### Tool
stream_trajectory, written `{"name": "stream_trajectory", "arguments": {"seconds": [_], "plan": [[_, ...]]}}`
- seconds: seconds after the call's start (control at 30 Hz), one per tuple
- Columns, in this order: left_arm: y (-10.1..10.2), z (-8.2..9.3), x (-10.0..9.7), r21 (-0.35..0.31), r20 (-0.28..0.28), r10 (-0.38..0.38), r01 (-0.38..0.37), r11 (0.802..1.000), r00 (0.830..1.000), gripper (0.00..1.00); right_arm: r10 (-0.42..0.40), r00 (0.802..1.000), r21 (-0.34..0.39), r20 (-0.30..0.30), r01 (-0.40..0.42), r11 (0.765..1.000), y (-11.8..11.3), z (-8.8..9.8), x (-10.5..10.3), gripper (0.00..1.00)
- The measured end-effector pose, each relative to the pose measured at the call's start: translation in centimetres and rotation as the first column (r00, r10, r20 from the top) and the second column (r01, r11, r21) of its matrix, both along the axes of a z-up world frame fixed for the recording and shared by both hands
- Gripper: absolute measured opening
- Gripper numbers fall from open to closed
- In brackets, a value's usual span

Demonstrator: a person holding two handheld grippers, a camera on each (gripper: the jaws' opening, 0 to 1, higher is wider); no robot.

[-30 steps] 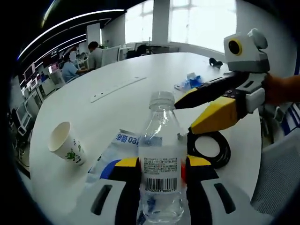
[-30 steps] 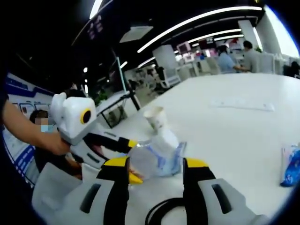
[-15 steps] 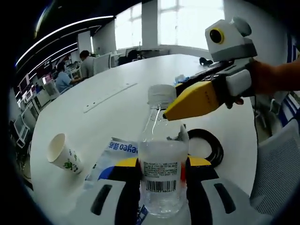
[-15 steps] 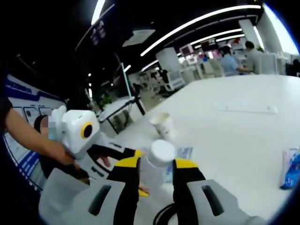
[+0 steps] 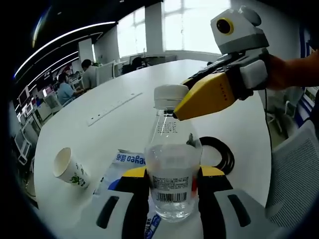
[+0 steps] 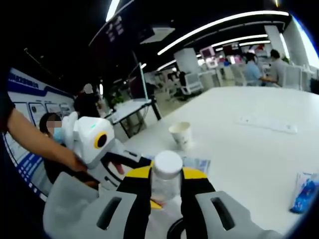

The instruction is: Arrange the tabletop items into an orderly group along one side of the table until the central work area is clear of visible clutter.

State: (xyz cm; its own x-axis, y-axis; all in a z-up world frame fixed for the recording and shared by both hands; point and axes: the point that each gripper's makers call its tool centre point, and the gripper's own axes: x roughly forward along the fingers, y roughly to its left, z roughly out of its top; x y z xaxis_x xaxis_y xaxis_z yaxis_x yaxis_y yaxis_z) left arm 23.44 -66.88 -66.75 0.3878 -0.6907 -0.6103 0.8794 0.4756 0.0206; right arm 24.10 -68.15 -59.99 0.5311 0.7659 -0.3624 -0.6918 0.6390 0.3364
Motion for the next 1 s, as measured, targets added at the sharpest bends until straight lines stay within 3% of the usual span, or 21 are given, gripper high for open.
{"name": "stream_trajectory", "arguments": {"seconds": [0.53, 0.87, 1.0], "plan": [[0.9, 0.2, -0.7, -0.023, 0.063, -0.119, 0.121, 0.992, 0.991, 0.37, 0.107, 0.992, -0.107, 0.07, -0.099, 0.989, 2.2, 0.6, -1.5, 0.18], [1.0, 0.0, -1.4, -0.053, 0.033, -0.18, 0.182, 0.982, 0.983, 0.37, 0.18, 0.978, -0.212, 0.105, -0.154, 0.965, 3.5, 0.7, -2.4, 0.18], [0.8, -0.1, -1.9, -0.094, 0.005, -0.213, 0.212, 0.973, 0.977, 0.37, 0.182, 0.98, -0.236, 0.084, -0.158, 0.959, 3.6, 0.6, -2.5, 0.18]]}}
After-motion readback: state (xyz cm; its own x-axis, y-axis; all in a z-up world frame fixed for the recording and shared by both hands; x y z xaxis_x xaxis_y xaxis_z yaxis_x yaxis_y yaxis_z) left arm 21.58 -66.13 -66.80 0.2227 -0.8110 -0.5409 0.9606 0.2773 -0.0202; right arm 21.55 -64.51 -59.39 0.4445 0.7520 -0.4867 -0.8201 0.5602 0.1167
